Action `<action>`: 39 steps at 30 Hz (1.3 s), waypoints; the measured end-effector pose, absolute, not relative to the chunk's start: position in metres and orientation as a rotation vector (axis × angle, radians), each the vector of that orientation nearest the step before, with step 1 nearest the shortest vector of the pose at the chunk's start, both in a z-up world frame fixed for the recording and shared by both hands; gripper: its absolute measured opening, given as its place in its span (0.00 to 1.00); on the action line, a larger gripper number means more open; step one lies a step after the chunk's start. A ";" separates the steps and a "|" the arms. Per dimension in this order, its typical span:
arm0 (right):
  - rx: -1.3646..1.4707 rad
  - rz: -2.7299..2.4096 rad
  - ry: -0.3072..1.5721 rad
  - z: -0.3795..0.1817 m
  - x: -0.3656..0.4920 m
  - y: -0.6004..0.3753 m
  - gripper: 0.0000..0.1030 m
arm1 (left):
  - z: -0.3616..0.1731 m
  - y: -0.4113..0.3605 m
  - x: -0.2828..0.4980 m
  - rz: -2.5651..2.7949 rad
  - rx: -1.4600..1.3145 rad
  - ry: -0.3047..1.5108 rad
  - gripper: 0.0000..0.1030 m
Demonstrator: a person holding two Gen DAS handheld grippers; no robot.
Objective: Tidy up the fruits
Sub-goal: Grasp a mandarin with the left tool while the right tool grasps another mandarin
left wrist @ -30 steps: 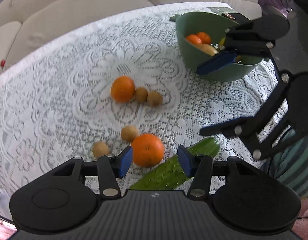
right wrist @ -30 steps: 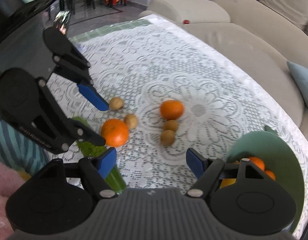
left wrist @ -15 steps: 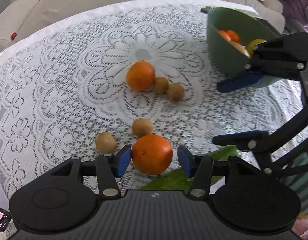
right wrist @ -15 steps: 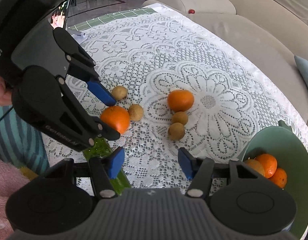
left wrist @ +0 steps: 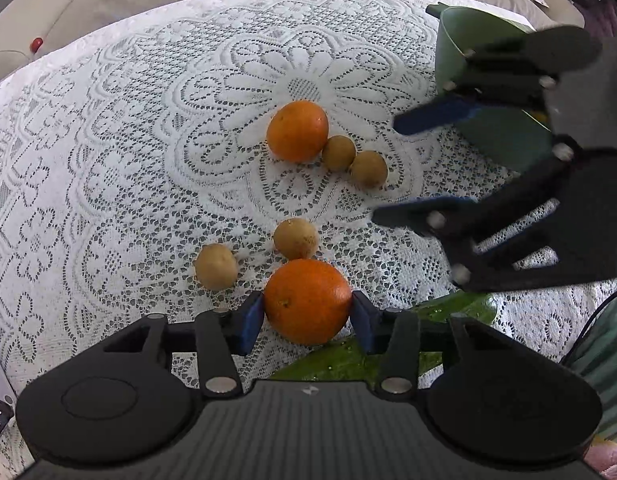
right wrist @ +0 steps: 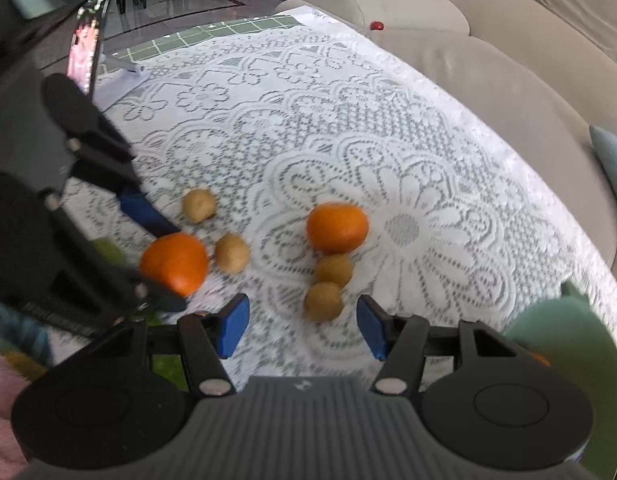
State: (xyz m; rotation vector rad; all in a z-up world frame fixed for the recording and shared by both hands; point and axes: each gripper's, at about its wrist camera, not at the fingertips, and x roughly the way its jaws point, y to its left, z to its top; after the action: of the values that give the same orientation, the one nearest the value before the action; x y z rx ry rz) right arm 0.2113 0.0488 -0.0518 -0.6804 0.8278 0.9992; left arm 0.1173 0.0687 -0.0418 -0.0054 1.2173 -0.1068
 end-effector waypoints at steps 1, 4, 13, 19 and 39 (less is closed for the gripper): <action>-0.686 0.994 0.822 -0.053 0.214 0.052 0.56 | -0.041 0.069 0.117 -0.105 -0.007 1.217 0.51; -0.695 0.984 0.813 -0.054 0.221 0.062 0.56 | -0.036 0.073 0.117 -0.091 -0.005 1.200 0.50; -0.688 0.982 0.836 -0.063 0.243 0.094 0.56 | -0.021 0.090 0.124 -0.035 -0.014 1.143 0.50; -0.684 0.973 0.871 -0.073 0.254 0.105 0.51 | -0.022 0.096 0.129 -0.007 -0.016 1.109 0.50; -0.771 1.013 0.808 -0.020 0.237 0.081 0.42 | 0.000 0.072 0.131 0.033 0.224 1.039 0.50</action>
State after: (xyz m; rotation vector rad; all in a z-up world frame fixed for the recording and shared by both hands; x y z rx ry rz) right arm 0.2369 0.0812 -0.0195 -0.7705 0.8080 1.0132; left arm 0.1312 0.0725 0.0000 0.2236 1.0392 0.0327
